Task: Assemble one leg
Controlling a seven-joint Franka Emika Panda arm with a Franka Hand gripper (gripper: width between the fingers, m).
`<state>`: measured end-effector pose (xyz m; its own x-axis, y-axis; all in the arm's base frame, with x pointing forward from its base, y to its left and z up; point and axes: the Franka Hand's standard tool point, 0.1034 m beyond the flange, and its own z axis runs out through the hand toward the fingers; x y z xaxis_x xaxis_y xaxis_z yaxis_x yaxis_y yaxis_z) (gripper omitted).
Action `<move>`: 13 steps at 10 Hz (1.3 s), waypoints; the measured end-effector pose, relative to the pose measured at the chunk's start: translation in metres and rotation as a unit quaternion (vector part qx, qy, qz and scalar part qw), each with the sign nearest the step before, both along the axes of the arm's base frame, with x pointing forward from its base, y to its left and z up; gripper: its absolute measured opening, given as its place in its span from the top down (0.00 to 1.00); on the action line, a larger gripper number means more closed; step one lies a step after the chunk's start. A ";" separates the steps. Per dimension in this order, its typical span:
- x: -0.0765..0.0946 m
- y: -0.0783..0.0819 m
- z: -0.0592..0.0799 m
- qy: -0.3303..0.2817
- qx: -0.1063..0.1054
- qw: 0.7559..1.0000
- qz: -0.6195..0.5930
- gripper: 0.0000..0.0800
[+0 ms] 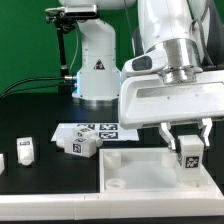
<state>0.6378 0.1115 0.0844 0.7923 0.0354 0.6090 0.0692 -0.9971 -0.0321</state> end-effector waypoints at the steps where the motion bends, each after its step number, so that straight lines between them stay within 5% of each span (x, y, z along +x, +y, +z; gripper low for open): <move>1: -0.001 0.000 0.000 -0.002 -0.001 1.000 0.001 0.64; 7: -0.002 0.000 -0.003 0.014 0.000 1.000 0.002 0.61; 9: -0.002 0.000 -0.003 0.014 0.000 1.000 0.002 0.28; 13: -0.002 0.000 -0.004 0.015 0.000 1.000 0.002 0.19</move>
Offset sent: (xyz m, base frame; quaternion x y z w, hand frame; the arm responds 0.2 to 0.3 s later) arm -0.0131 -0.0023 -0.0126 0.0122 0.0036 0.0097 0.9999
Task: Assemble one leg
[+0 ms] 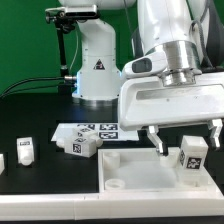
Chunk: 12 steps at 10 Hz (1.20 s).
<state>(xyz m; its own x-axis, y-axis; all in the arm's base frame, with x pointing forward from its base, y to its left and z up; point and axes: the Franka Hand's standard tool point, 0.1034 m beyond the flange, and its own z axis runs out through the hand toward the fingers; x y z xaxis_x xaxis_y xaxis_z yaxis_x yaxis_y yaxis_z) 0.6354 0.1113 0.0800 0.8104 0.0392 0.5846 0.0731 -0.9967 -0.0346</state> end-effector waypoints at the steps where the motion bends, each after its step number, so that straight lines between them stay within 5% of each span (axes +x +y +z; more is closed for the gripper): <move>1: -0.001 0.002 -0.002 0.010 0.003 1.000 -0.001 0.19; 3: 0.011 0.012 0.010 0.050 0.015 0.999 -0.003 0.19; 8: 0.015 0.013 0.004 0.248 0.051 0.967 -0.032 0.19; 12: 0.015 0.010 0.003 0.264 0.053 0.962 -0.045 0.19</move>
Offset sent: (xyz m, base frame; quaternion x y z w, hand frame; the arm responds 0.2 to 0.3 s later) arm 0.0288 -0.0103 0.0101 -0.0311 -0.1046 0.0189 0.9939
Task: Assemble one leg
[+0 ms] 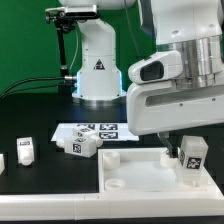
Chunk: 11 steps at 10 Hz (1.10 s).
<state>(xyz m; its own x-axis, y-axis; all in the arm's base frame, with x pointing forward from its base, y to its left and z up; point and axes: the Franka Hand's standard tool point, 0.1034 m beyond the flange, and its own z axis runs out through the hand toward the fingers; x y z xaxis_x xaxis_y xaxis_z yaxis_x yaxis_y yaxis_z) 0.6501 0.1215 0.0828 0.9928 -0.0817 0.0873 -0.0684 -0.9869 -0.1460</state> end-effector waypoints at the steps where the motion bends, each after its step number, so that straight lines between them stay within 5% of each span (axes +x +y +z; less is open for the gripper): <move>1: -0.002 -0.007 -0.004 0.013 -0.012 1.000 -0.012 0.19; 5: -0.003 -0.020 -0.008 0.007 -0.017 1.000 -0.020 0.20; 6: -0.003 -0.020 -0.009 0.007 -0.017 1.000 -0.020 0.41; 7: -0.003 -0.020 -0.009 0.008 -0.017 1.000 -0.020 0.41; 8: -0.003 -0.020 -0.009 0.008 -0.017 1.000 -0.020 0.65; 11: -0.003 -0.020 -0.009 0.009 -0.016 0.999 -0.031 0.65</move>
Offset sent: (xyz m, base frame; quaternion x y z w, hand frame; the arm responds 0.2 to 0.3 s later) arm 0.0000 0.0000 0.0000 0.0000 0.0000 0.0000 1.0000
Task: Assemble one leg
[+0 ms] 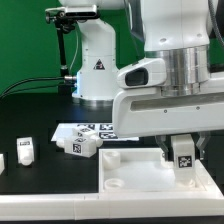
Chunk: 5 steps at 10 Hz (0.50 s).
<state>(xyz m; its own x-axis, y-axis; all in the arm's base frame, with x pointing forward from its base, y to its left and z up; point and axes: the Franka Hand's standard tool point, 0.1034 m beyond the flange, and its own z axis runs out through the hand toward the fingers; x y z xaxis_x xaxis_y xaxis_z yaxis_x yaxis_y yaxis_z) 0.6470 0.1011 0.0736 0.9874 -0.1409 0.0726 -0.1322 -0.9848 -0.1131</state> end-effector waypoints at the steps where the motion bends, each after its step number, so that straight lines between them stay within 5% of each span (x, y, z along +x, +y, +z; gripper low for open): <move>1: 0.000 0.001 0.000 -0.002 0.001 1.000 -0.010 0.65; 5: -0.001 0.001 -0.001 -0.004 0.032 0.956 -0.292 0.65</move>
Offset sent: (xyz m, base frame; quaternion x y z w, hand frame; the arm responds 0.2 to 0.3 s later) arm -0.0122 0.0100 -0.0051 -0.0166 0.0396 0.2845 0.9577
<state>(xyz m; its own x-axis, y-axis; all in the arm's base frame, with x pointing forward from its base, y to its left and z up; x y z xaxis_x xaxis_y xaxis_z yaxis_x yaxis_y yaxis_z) 0.6456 0.1021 0.0728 0.7387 -0.6720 0.0529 -0.6558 -0.7346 -0.1739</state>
